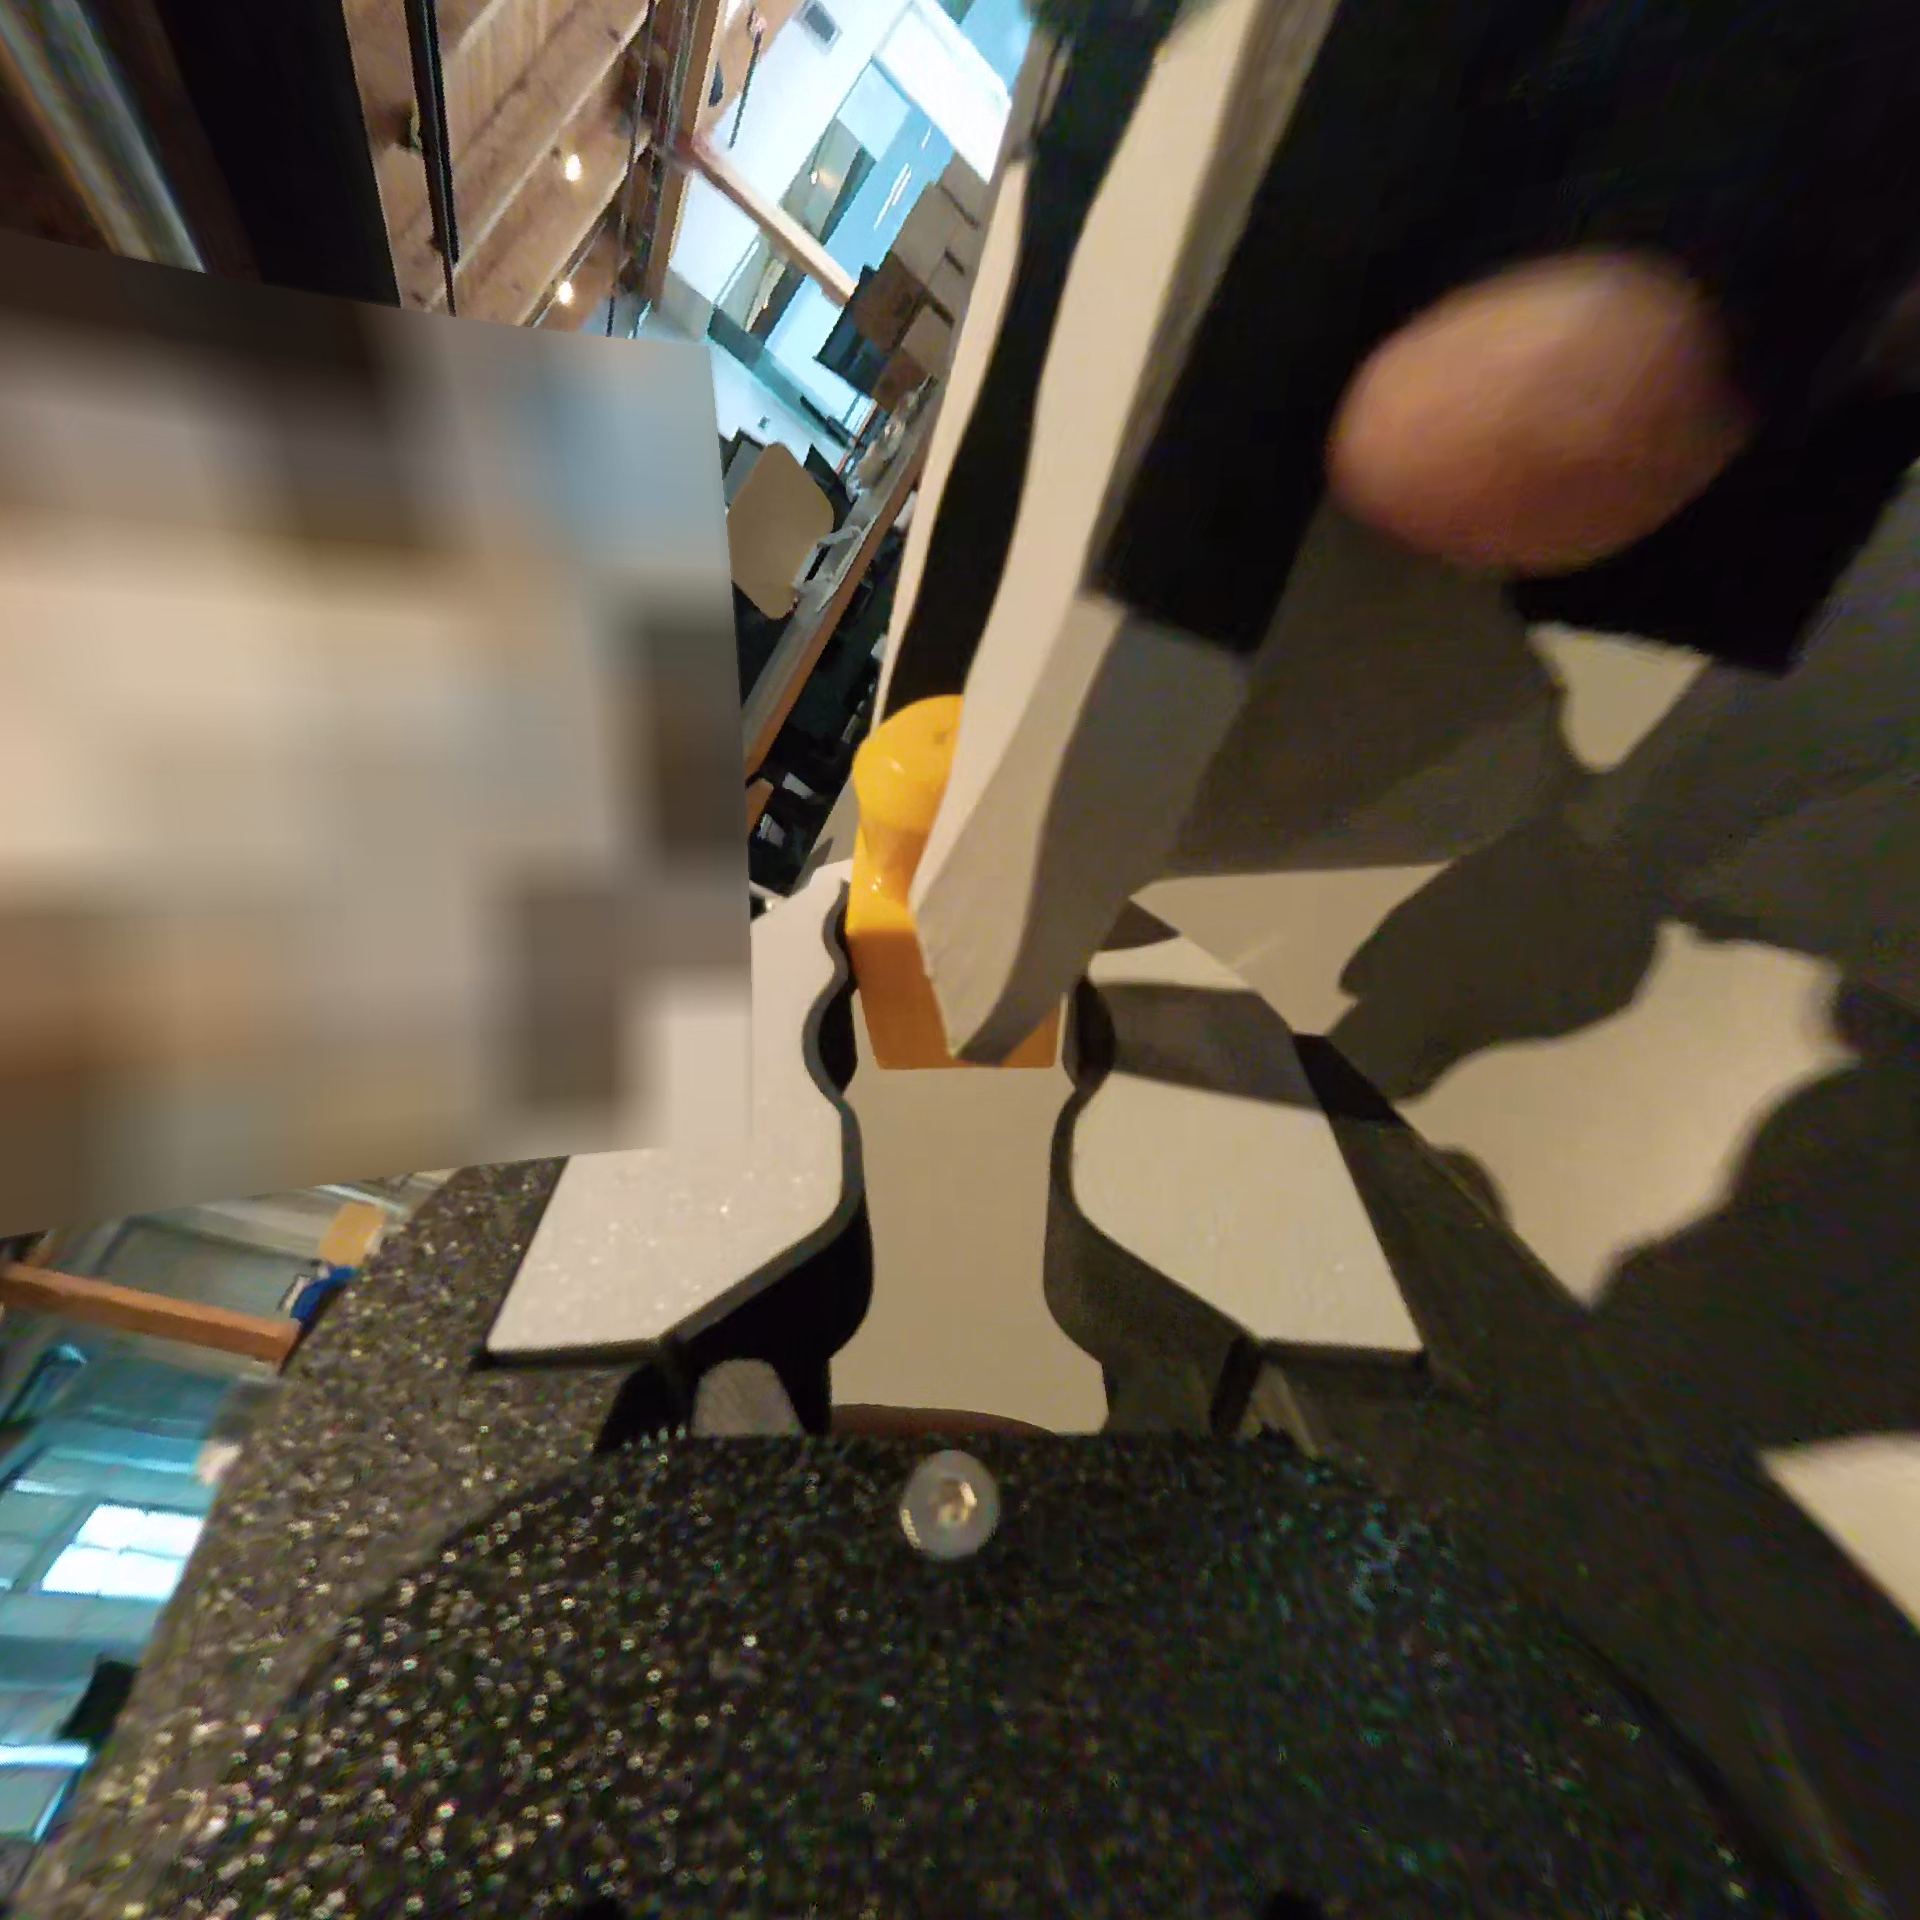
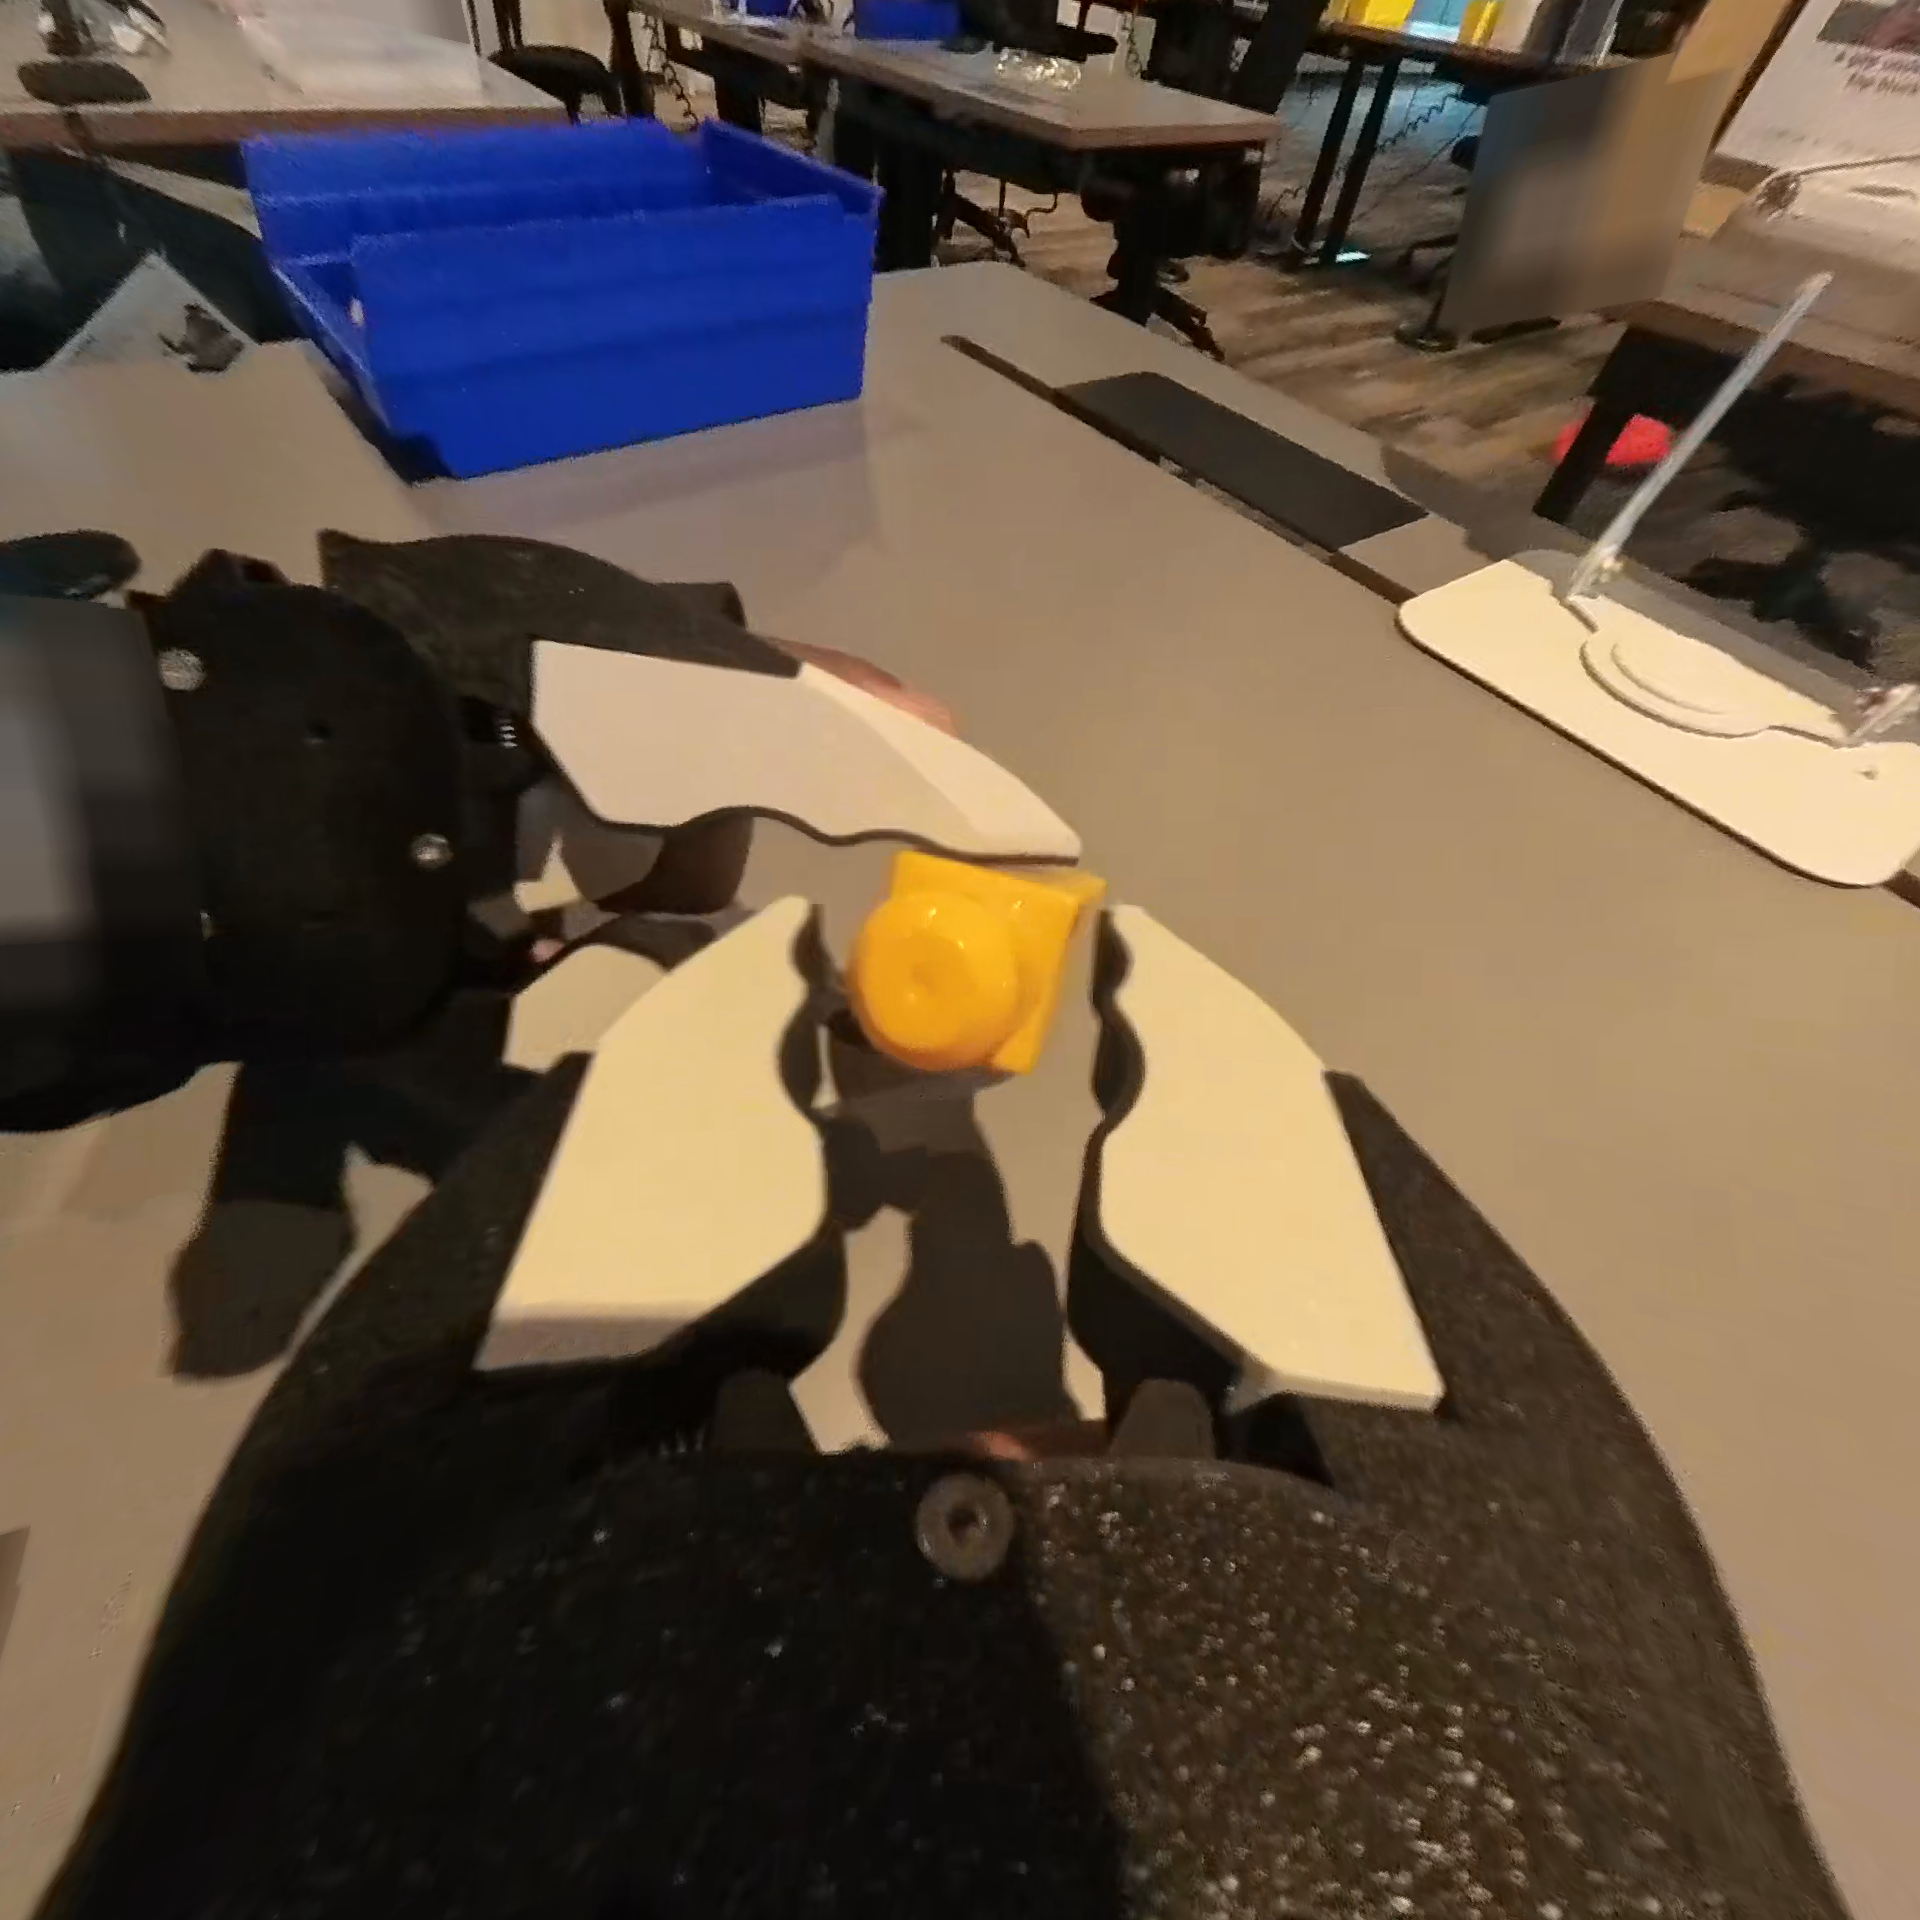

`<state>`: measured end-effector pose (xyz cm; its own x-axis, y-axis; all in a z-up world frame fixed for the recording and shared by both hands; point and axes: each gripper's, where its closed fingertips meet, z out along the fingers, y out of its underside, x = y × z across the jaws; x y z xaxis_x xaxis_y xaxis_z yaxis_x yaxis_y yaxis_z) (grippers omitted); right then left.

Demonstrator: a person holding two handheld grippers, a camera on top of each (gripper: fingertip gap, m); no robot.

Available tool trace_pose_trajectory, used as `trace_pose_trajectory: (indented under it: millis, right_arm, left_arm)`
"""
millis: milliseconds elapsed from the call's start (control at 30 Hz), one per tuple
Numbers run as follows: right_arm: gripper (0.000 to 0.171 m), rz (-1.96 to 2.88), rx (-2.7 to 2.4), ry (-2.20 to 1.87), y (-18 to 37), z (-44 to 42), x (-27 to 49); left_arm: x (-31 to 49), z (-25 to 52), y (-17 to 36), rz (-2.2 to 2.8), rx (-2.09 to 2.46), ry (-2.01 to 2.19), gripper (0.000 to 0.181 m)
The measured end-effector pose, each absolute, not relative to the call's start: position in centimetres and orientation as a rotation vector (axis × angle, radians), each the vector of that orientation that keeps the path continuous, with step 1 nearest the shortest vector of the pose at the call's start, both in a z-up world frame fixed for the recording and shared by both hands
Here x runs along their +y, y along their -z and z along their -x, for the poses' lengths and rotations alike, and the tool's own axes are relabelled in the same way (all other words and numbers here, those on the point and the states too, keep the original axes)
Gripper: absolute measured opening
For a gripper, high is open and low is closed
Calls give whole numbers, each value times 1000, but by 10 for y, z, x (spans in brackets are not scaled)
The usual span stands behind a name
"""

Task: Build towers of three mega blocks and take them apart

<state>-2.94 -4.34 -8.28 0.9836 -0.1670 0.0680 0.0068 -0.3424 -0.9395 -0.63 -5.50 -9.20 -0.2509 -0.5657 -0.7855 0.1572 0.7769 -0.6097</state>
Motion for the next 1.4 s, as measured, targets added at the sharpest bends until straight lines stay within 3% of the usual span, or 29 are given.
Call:
trace_pose_trajectory:
  millis: [33, 167, 300, 467, 600, 700, 833, 1000, 1167, 1233, 1400]
  right_arm:
    - [39, 1919, 121, 208, 85, 27, -43]
    - [37, 1925, 120, 256, 83, 20, -48]
    - [36, 1886, 193, 571, 58, -25, -82]
    - [37, 1600, 588, 1207, -8, -138, -211]
    - [61, 1580, 881, 1073, 21, -181, -280]
    - [64, 1571, 889, 1031, 32, -181, -289]
    - [63, 1578, 772, 1140, 12, -157, -267]
    - [57, 1640, 410, 926, 10, -87, -157]
    - [53, 1834, 238, 646, 84, -36, -68]
    - [60, 2002, 178, 595, 119, -24, -55]
    - [58, 2176, 52, 608, 157, -11, -54]
  left_arm:
    - [-59, 8, 92, 298, 1699, 709, 37]
    - [-60, 7, 90, 276, 1660, 684, 37]
    - [-54, 9, 75, 314, 1579, 739, 34]
    - [-46, 5, 79, 381, 1596, 757, 29]
    - [-51, 4, 87, 361, 1628, 746, 28]
    - [-52, 2, 89, 375, 1642, 753, 27]
    - [-43, 2, 87, 406, 1629, 750, 27]
    - [-27, 0, 81, 494, 1595, 766, 27]
    - [-5, 0, 76, 553, 1572, 739, 27]
    - [5, 1, 78, 569, 1591, 706, 29]
    - [42, 9, 84, 666, 1617, 640, 37]
